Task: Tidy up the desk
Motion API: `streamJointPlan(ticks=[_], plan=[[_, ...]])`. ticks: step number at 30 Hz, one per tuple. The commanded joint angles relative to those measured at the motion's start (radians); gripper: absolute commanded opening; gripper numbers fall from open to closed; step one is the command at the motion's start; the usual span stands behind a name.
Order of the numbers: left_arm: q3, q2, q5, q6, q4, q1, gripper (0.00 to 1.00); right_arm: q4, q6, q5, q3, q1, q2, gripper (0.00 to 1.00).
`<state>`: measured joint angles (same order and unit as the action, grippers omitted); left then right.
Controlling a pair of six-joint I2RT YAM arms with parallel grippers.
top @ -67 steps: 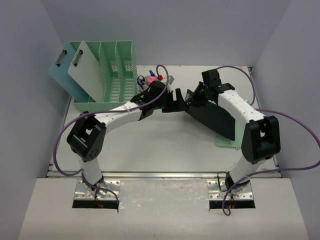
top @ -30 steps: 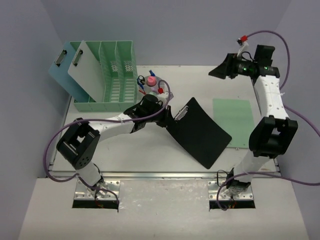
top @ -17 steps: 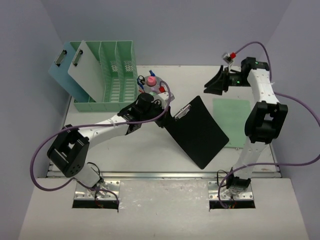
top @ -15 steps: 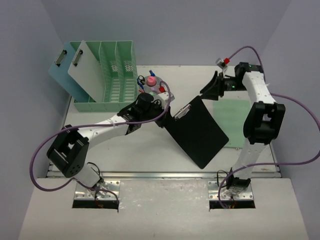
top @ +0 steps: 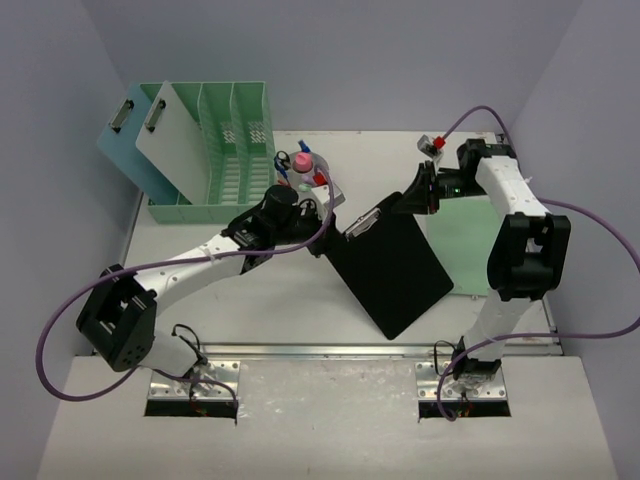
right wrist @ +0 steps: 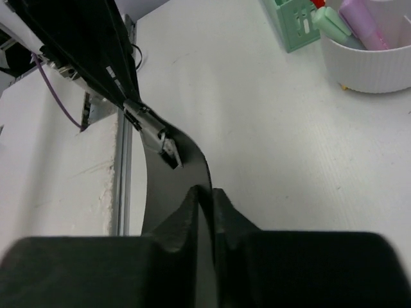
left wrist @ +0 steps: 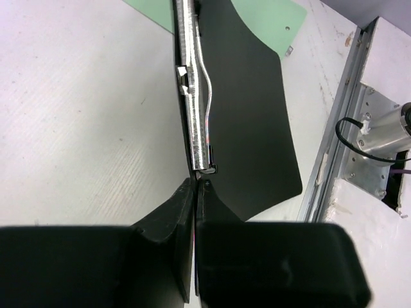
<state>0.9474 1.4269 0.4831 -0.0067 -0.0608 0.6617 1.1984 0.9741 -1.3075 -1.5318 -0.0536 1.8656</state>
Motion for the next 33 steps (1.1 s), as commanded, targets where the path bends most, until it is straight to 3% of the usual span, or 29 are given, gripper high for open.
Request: streamJointPlan(ticks=[1, 3, 4, 7, 16, 26, 33], plan=[[0.001, -0.039, 0.003, 0.053, -0.063, 0.001, 0.01, 0.059, 0.119, 0.010, -0.007, 0.024, -0.025, 0.01], [0.010, -0.039, 0.012, 0.045, -0.065, 0.001, 0.20, 0.067, 0.139, 0.014, 0.008, 0.034, -0.043, 0.01], [0.013, -0.039, 0.020, 0.031, -0.068, 0.001, 0.35, 0.073, 0.164, 0.014, 0.015, 0.035, -0.051, 0.01], [0.030, -0.034, 0.034, 0.016, -0.076, -0.001, 0.50, 0.134, 0.250, 0.013, 0.016, 0.041, -0.072, 0.01], [0.031, -0.026, 0.074, -0.056, -0.105, -0.004, 0.47, 0.320, 0.391, -0.067, -0.062, 0.041, -0.042, 0.01], [-0.105, -0.049, 0.216, -0.228, -0.350, -0.088, 0.42, 0.316, 0.390, -0.154, -0.054, 0.041, -0.086, 0.01], [-0.133, -0.045, 0.244, -0.297, -0.421, -0.105, 0.35, 0.314, 0.339, -0.213, -0.080, 0.041, -0.092, 0.01]])
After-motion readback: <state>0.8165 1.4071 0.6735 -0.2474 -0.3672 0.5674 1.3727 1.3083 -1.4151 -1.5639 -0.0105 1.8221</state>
